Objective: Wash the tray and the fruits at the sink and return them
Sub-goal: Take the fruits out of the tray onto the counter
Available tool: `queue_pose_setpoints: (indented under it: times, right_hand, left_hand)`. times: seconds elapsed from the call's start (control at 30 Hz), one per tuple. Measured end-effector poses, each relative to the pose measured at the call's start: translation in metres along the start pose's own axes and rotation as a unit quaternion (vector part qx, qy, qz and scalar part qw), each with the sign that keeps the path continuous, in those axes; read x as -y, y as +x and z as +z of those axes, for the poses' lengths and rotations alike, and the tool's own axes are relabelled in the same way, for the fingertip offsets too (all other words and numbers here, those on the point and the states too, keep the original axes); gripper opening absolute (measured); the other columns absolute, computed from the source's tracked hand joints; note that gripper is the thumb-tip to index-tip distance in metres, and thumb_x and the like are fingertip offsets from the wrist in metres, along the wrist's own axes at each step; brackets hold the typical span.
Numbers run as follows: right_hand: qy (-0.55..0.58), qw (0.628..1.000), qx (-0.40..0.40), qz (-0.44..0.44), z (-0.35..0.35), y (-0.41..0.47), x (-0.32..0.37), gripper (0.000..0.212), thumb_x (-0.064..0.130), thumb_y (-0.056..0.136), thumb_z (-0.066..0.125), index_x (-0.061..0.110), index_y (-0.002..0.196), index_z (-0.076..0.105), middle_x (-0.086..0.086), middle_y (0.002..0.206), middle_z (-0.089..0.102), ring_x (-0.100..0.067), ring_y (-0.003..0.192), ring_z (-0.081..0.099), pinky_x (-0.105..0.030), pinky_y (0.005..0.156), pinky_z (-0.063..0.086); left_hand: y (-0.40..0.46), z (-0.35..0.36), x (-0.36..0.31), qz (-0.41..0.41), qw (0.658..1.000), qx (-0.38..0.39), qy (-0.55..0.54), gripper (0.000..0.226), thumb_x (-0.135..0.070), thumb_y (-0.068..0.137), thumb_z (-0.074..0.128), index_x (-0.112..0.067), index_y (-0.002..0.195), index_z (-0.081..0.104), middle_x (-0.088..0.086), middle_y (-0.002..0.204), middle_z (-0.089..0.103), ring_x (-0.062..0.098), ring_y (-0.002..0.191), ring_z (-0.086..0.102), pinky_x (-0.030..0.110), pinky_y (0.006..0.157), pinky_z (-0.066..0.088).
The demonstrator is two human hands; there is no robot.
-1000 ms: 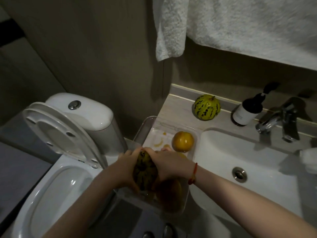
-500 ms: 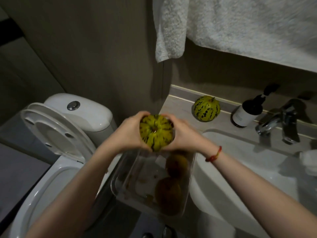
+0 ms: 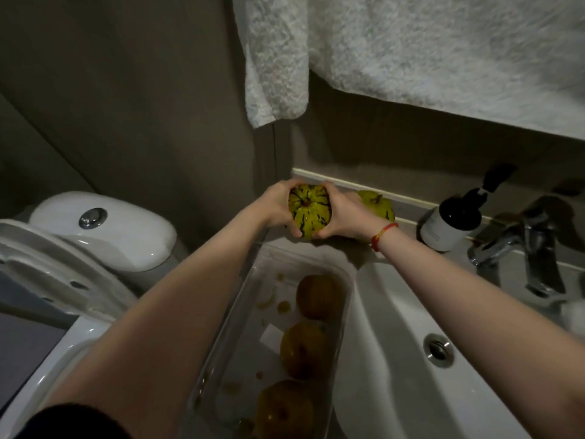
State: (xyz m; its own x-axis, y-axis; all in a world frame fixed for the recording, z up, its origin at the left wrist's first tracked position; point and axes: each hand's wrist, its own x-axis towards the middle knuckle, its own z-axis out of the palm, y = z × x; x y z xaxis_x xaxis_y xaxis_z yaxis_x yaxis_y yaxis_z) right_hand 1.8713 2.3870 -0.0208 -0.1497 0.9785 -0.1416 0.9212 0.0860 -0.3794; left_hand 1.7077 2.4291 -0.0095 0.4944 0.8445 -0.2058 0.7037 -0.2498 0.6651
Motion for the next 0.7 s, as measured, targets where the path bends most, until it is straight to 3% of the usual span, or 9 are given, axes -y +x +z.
queue_pose_setpoints:
  times: [0.17, 0.3, 0.4, 0.5, 0.63, 0.7]
  right_hand:
    - [-0.106, 0.994, -0.008, 0.002, -0.001, 0.017, -0.004, 0.107, 0.046, 0.065, 0.079, 0.003, 0.143, 0.021, -0.017, 0.128, 0.055, -0.033, 0.120, 0.051, -0.036, 0.102, 0.030]
    - [-0.145, 0.989, -0.009, 0.028, -0.004, 0.018, -0.008, 0.105, 0.053, 0.069, 0.074, 0.004, 0.145, 0.021, -0.016, 0.133, 0.052, -0.030, 0.123, 0.048, -0.036, 0.105, 0.028]
    - [-0.172, 0.984, -0.029, 0.039, -0.003, 0.013, -0.005, 0.103, 0.057, 0.070, 0.071, 0.005, 0.145, 0.024, -0.016, 0.135, 0.049, -0.030, 0.125, 0.046, -0.037, 0.107, 0.026]
    - [-0.170, 0.982, -0.070, 0.037, -0.001, 0.003, 0.005, 0.095, 0.049, 0.075, 0.071, 0.007, 0.145, 0.024, -0.015, 0.138, 0.045, -0.030, 0.127, 0.043, -0.038, 0.109, 0.021]
    - [-0.076, 0.989, -0.125, 0.004, 0.000, -0.024, 0.020, 0.078, 0.034, 0.080, 0.068, 0.012, 0.144, 0.029, -0.012, 0.138, 0.043, -0.032, 0.125, 0.043, -0.037, 0.105, 0.025]
    - [-0.014, 0.993, -0.116, -0.004, 0.004, -0.044, 0.028, 0.069, 0.032, 0.082, 0.067, 0.015, 0.141, 0.035, -0.012, 0.135, 0.047, -0.033, 0.121, 0.047, -0.038, 0.103, 0.031]
  left_hand:
    - [0.014, 0.005, 0.002, 0.002, 1.000, -0.022, -0.013, 0.097, 0.003, 0.050, 0.088, -0.005, 0.136, 0.044, 0.015, 0.132, 0.052, 0.025, 0.121, 0.050, 0.028, 0.102, 0.040]
    - [0.018, 0.011, 0.000, -0.022, 0.999, -0.025, -0.013, 0.106, -0.001, 0.059, 0.085, -0.010, 0.147, 0.026, 0.012, 0.143, 0.042, 0.022, 0.130, 0.041, 0.016, 0.099, 0.030]
    - [0.017, 0.013, -0.001, -0.030, 0.999, -0.032, 0.020, 0.108, -0.005, 0.062, 0.084, -0.009, 0.149, 0.020, 0.014, 0.146, 0.040, 0.024, 0.133, 0.038, 0.018, 0.101, 0.027]
    - [0.009, 0.012, -0.005, -0.044, 0.996, -0.067, 0.047, 0.106, -0.009, 0.065, 0.083, -0.006, 0.149, 0.019, 0.016, 0.147, 0.036, 0.027, 0.136, 0.034, 0.024, 0.108, 0.025]
    - [-0.015, 0.010, -0.007, -0.047, 0.987, -0.149, 0.032, 0.075, -0.010, 0.078, 0.072, -0.004, 0.143, 0.033, 0.021, 0.137, 0.047, 0.032, 0.128, 0.043, 0.026, 0.102, 0.032]
    - [-0.036, 0.012, -0.005, -0.070, 0.980, -0.188, -0.013, 0.055, -0.007, 0.082, 0.066, -0.004, 0.134, 0.046, 0.017, 0.120, 0.058, 0.028, 0.116, 0.053, 0.015, 0.083, 0.036]
